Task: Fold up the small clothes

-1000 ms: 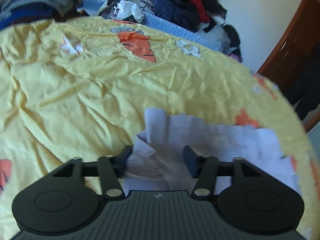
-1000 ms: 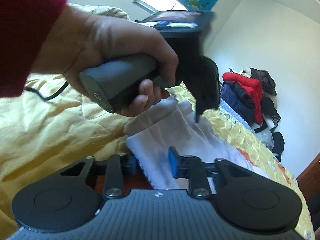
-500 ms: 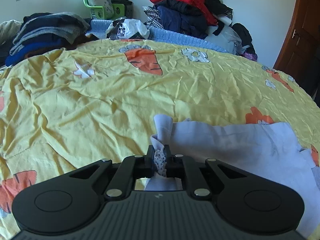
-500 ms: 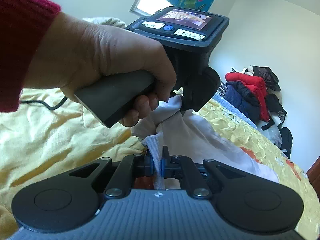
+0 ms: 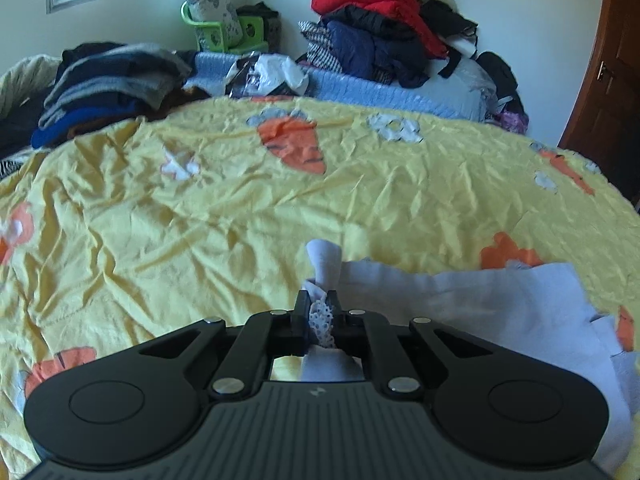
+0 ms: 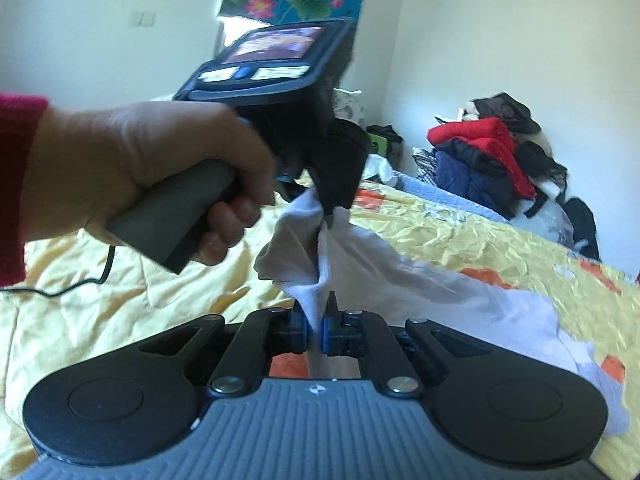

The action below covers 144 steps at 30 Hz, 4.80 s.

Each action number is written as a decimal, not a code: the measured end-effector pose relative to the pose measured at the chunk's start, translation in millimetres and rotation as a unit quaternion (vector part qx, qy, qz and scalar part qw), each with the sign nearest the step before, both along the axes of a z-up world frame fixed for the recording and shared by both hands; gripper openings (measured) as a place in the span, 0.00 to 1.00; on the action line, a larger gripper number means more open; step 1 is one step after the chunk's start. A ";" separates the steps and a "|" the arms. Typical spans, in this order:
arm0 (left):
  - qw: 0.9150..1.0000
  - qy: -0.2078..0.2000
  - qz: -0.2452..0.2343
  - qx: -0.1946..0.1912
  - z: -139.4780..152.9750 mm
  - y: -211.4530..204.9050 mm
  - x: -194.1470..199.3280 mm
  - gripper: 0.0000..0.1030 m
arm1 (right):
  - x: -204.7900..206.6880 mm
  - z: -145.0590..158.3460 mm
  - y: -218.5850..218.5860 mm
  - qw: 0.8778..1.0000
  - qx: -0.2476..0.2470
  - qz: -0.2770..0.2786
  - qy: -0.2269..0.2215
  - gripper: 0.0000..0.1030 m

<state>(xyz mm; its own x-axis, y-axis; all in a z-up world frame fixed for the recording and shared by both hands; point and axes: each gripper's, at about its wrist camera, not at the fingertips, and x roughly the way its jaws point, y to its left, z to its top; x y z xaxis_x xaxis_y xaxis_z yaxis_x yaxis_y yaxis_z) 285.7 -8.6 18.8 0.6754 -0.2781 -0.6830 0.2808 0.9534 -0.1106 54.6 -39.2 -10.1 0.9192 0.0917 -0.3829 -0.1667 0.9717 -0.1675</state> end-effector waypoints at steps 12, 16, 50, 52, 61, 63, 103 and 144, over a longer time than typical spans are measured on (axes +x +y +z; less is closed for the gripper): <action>0.999 -0.032 -0.001 0.015 25.3 -50.9 -19.1 0.06 | -12.1 9.2 -53.9 0.995 0.093 -0.043 0.007 0.07; 0.998 -0.044 -0.009 0.034 27.4 -66.9 -25.3 0.06 | -14.4 9.2 -67.7 0.992 0.113 -0.059 0.007 0.07; 0.993 -0.055 -0.082 0.060 20.2 -181.2 -50.5 0.06 | -26.1 -2.8 -158.8 0.974 0.180 -0.137 0.006 0.07; 0.993 -0.052 -0.087 0.064 15.8 -190.2 -49.9 0.06 | -25.9 -5.7 -166.0 0.972 0.189 -0.143 0.009 0.07; 0.992 -0.027 -0.112 0.055 2.9 -217.5 -48.5 0.07 | -20.0 -20.0 -198.2 0.956 0.242 -0.164 0.033 0.08; 0.993 -0.013 -0.112 0.040 2.3 -217.7 -46.0 0.07 | -17.7 -24.4 -204.9 0.951 0.258 -0.167 0.041 0.08; 0.970 0.097 -0.177 -0.138 -50.7 -78.2 -63.7 0.80 | 99.0 -10.6 -376.0 0.925 0.311 -0.023 0.217 0.81; 0.995 -0.064 -0.069 0.038 -8.8 -23.0 -91.7 0.80 | 130.4 13.9 -239.1 0.947 0.256 -0.109 0.158 0.42</action>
